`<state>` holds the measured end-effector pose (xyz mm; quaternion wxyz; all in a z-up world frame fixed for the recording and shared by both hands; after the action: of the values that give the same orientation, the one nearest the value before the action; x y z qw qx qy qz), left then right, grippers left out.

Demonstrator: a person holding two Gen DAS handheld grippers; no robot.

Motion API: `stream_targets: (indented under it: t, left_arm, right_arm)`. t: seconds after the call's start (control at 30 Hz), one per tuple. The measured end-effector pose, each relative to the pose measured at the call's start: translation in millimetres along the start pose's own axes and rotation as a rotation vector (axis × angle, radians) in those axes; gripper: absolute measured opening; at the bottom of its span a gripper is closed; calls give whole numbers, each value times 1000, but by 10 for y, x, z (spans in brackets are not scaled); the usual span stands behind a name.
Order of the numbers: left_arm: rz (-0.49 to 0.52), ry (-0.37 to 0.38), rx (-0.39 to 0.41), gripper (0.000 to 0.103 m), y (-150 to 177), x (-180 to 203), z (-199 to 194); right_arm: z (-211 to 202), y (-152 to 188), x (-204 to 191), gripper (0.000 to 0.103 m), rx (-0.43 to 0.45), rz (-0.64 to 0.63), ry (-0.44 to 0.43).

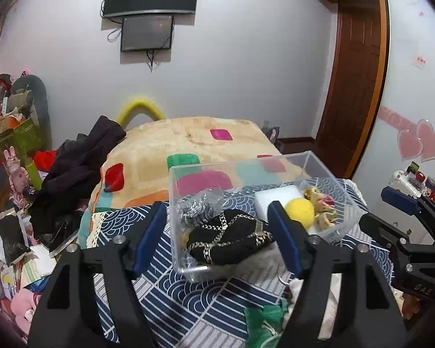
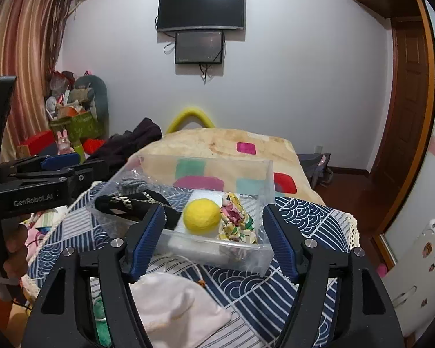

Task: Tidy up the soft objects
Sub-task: 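Grasp white cloth bag with right gripper while left reaches toward green glove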

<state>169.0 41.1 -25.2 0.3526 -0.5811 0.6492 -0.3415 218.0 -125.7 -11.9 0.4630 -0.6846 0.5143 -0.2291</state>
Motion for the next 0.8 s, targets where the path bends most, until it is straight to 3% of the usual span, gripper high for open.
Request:
stream_targets:
  t: [0.3, 0.63, 0.77, 0.8]
  left_arm:
    - [-33, 5, 1, 87, 291, -29, -271]
    - [-40, 23, -138, 87, 820, 53, -22]
    - [-24, 29, -179, 87, 988, 126, 43]
    - [-21, 35, -186, 87, 1023, 150, 41]
  right_arm:
    - [42, 308, -87, 78, -74, 9, -29]
    - [391, 885, -89, 78, -291, 27, -43]
    - [430, 1004, -18, 77, -328, 56, -66]
    - [414, 1008, -11, 72, -325, 51, -65]
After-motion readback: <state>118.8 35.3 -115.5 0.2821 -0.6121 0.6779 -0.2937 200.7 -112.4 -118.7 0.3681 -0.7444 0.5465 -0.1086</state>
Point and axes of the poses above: each gripper's, at about its wrist camera, not at the fingertips, and z roughly the way its jaws point, x to its right, y to its underside, the point moved 2 cm from there along z, roughly the way its jaws point, and after that the axes turned 10 degrees about z, right-handed, at the moved point
